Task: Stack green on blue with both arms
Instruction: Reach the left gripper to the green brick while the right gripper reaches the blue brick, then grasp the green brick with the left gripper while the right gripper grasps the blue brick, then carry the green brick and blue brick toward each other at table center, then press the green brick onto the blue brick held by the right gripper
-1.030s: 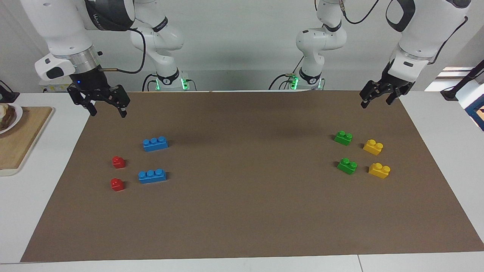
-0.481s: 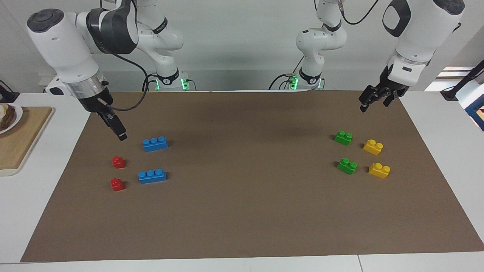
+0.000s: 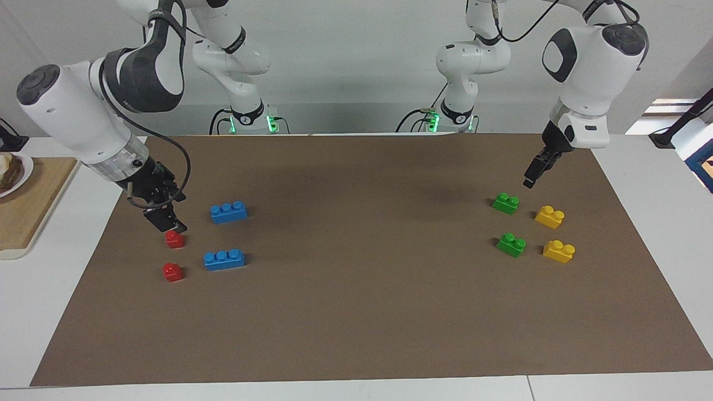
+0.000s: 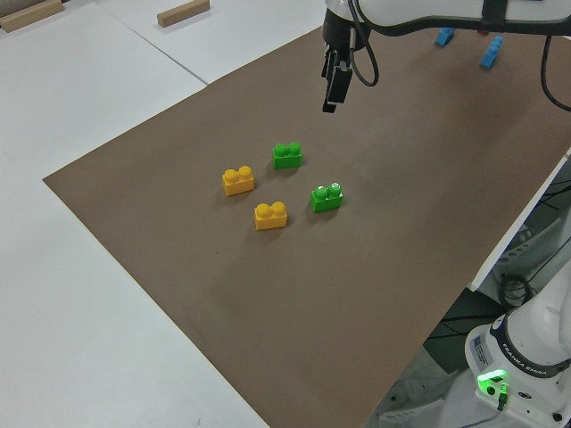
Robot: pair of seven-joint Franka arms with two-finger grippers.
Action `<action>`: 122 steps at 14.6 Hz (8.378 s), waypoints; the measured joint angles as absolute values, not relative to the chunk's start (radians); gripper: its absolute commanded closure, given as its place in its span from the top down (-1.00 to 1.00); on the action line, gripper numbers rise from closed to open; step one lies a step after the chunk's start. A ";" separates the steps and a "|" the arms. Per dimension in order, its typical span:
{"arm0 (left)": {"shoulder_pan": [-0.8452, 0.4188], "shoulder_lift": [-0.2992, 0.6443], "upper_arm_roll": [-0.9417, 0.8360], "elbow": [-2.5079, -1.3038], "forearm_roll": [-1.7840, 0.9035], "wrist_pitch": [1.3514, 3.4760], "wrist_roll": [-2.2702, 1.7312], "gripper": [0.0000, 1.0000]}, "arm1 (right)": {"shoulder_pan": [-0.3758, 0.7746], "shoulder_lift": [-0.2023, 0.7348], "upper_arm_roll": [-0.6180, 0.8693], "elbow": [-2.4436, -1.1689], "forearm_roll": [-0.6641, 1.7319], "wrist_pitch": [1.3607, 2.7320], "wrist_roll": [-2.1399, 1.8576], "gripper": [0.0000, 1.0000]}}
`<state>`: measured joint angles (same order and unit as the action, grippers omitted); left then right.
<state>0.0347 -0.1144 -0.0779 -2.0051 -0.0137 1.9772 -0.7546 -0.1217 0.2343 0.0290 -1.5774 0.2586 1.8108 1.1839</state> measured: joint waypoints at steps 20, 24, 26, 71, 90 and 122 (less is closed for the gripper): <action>0.037 0.323 -0.073 -1.937 -0.014 2.295 -0.872 1.00 | -0.171 0.472 0.042 -1.566 0.379 1.861 1.132 1.00; 0.043 0.330 -0.073 -1.941 -0.014 2.295 -0.872 1.00 | -0.169 0.501 0.045 -1.566 0.379 1.915 1.129 1.00; 0.045 0.331 -0.073 -1.951 -0.014 2.303 -0.873 0.96 | -0.166 0.515 0.045 -1.566 0.379 1.946 1.116 1.00; -0.239 0.235 -0.087 -1.642 -0.014 1.925 -1.748 -1.00 | 0.230 0.523 0.054 -1.600 0.522 2.230 1.474 -1.00; -0.549 0.409 -0.091 -1.633 0.092 2.137 -2.175 -1.00 | 0.417 0.540 0.043 -1.714 0.523 2.417 1.729 -1.00; -0.570 0.521 -0.086 -1.577 0.136 2.252 -2.186 -1.00 | 0.416 0.528 0.047 -1.747 0.523 2.487 1.734 -1.00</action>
